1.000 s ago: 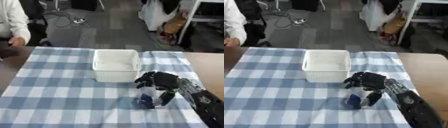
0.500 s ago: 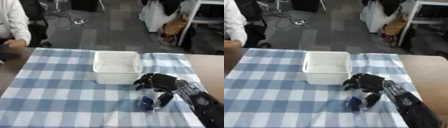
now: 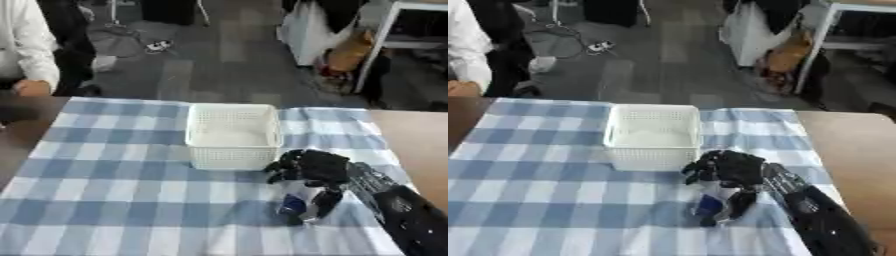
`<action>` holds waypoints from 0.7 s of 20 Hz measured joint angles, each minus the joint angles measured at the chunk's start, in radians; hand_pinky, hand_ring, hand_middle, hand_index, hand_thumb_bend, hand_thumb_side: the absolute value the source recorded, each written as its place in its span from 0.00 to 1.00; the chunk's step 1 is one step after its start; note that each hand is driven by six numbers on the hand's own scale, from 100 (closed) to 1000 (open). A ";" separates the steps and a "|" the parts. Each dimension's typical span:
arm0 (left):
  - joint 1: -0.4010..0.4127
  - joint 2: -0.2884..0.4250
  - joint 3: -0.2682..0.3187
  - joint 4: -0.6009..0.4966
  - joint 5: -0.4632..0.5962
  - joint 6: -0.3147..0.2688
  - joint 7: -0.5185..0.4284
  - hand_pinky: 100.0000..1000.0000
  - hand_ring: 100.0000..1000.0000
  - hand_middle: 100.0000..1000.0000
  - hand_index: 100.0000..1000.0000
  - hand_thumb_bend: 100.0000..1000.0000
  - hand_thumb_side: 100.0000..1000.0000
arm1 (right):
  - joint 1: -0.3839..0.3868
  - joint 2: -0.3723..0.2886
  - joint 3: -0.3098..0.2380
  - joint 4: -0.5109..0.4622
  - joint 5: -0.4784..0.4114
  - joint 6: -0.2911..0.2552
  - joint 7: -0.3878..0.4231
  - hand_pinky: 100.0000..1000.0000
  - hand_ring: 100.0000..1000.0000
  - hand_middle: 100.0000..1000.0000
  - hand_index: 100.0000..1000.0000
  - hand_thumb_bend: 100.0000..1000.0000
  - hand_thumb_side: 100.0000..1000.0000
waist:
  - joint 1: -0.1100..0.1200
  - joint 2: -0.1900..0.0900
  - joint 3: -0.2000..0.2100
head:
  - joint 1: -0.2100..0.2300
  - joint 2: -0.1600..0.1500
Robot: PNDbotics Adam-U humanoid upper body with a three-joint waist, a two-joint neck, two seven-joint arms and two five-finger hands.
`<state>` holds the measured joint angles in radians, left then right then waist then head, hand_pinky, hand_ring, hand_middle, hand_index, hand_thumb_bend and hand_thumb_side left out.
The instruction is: Pick up objects on the table and place them in the box.
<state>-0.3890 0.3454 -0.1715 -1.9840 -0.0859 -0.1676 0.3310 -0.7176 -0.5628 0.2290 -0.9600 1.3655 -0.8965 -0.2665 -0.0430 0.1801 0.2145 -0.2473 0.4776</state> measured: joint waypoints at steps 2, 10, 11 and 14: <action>0.000 0.000 0.000 0.000 0.000 0.000 0.000 0.68 0.54 0.93 0.70 0.00 0.77 | 0.005 0.000 0.000 0.001 0.003 0.000 -0.002 0.69 0.67 0.82 0.82 0.52 1.00 | 0.001 0.001 0.000 | 0.000 0.000; 0.000 0.000 0.000 0.000 0.000 0.000 0.000 0.68 0.54 0.93 0.70 0.00 0.77 | 0.027 0.000 0.003 0.009 0.019 -0.001 -0.006 0.64 0.66 0.82 0.82 0.52 1.00 | 0.002 0.001 -0.003 | 0.001 0.000; 0.000 0.000 0.000 0.000 0.000 0.000 0.000 0.68 0.54 0.93 0.70 0.00 0.77 | 0.027 0.001 0.003 0.012 0.021 -0.001 -0.007 0.64 0.66 0.82 0.82 0.52 1.00 | 0.002 0.001 -0.003 | 0.001 0.000; 0.000 0.000 0.000 0.000 0.000 0.000 0.000 0.68 0.54 0.93 0.70 0.00 0.77 | 0.027 0.001 0.003 0.013 0.025 0.001 -0.009 0.62 0.64 0.82 0.82 0.52 1.00 | 0.004 0.001 -0.003 | 0.001 0.000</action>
<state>-0.3889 0.3454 -0.1716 -1.9840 -0.0859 -0.1675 0.3309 -0.6905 -0.5616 0.2317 -0.9469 1.3910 -0.8959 -0.2753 -0.0392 0.1815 0.2116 -0.2466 0.4774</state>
